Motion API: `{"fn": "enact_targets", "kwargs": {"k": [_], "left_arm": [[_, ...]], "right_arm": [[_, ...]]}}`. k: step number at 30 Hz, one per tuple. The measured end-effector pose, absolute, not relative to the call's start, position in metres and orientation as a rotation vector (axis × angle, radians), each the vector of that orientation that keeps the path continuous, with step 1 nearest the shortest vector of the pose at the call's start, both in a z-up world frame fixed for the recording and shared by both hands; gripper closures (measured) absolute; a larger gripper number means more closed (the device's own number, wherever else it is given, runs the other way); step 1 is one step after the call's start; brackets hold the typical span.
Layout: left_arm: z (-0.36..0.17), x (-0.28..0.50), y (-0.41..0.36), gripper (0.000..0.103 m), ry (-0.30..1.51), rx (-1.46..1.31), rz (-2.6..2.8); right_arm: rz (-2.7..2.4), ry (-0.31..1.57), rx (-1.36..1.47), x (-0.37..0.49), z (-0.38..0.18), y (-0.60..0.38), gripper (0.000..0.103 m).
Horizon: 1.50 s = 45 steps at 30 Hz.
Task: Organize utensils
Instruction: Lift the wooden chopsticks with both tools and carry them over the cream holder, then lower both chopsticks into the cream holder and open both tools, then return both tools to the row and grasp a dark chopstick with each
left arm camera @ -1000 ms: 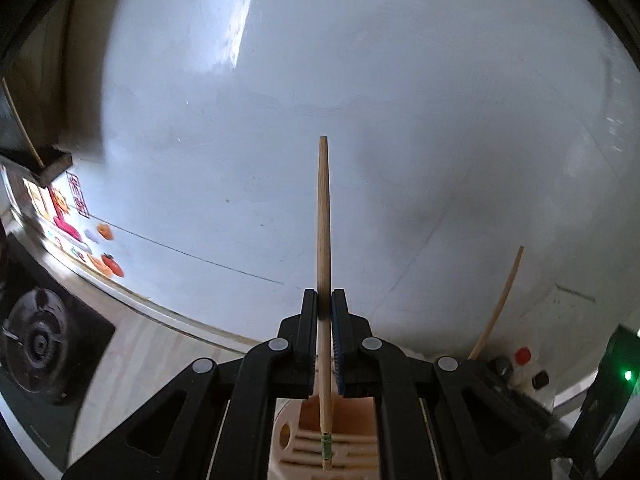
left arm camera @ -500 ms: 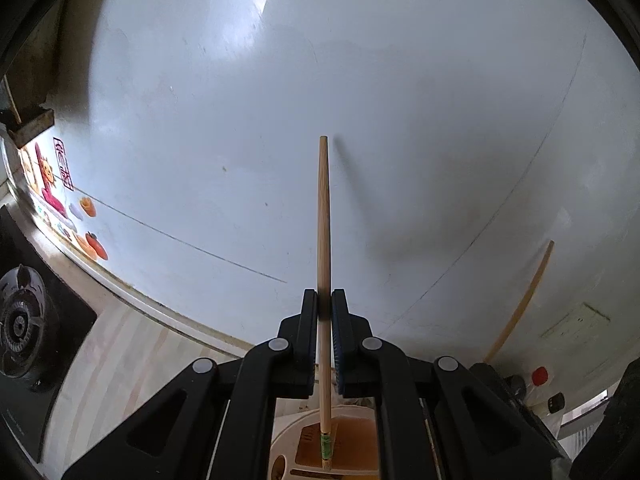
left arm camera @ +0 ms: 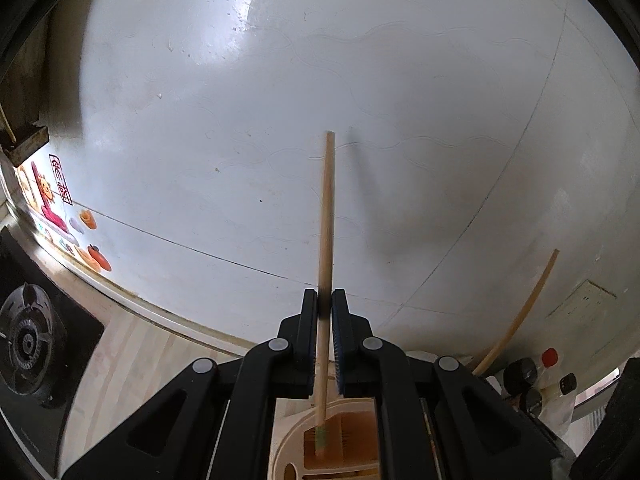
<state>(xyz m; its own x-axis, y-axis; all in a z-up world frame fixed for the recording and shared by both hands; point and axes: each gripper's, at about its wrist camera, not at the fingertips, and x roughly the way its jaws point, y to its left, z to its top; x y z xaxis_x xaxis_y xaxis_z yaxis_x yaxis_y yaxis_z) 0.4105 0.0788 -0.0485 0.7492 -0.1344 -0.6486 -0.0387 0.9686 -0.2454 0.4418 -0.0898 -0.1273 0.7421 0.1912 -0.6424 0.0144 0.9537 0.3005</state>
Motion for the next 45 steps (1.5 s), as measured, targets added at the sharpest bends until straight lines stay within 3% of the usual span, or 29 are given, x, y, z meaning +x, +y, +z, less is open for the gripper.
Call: {"fn": "enact_targets", "kwargs": {"k": [22,25,27,28,29,31,34,35,39,40,45], "left_arm": [[-0.058,0.383,0.065,0.098,0.852,-0.174,-0.129],[-0.053,0.376,0.068,0.096,0.864,-0.196,-0.126],[-0.043,0.367,0.071,0.089,0.850,-0.200,-0.112],[-0.038,0.364,0.072,0.073,0.846,-0.197,-0.101],[-0.031,0.357,0.075,0.048,0.832,-0.195,-0.086],[-0.021,0.344,0.081,0.024,0.798,-0.196,-0.058],[-0.011,0.321,0.088,0.017,0.756,-0.175,-0.020],[-0.010,0.312,0.090,0.002,0.748,-0.162,-0.004],[-0.018,0.279,0.092,0.000,0.735,-0.112,0.055],[-0.022,0.272,0.092,0.000,0.736,-0.102,0.066],[-0.057,0.247,0.089,0.000,0.794,-0.070,0.089]], "right_arm": [[0.143,0.829,0.285,0.446,-0.116,-0.098,0.095],[0.174,0.879,0.266,0.449,-0.118,-0.095,0.095],[0.192,0.912,0.264,0.449,-0.119,-0.096,0.094],[0.194,0.915,0.268,0.446,-0.118,-0.098,0.088],[0.194,0.913,0.274,0.443,-0.116,-0.101,0.070],[0.187,0.893,0.286,0.432,-0.109,-0.110,0.052],[0.174,0.854,0.302,0.409,-0.095,-0.126,0.045],[0.161,0.838,0.314,0.398,-0.090,-0.134,0.040],[0.121,0.769,0.337,0.358,-0.081,-0.154,0.018],[0.112,0.756,0.334,0.347,-0.082,-0.158,0.004],[0.046,0.765,0.298,0.310,-0.100,-0.167,0.000]]}}
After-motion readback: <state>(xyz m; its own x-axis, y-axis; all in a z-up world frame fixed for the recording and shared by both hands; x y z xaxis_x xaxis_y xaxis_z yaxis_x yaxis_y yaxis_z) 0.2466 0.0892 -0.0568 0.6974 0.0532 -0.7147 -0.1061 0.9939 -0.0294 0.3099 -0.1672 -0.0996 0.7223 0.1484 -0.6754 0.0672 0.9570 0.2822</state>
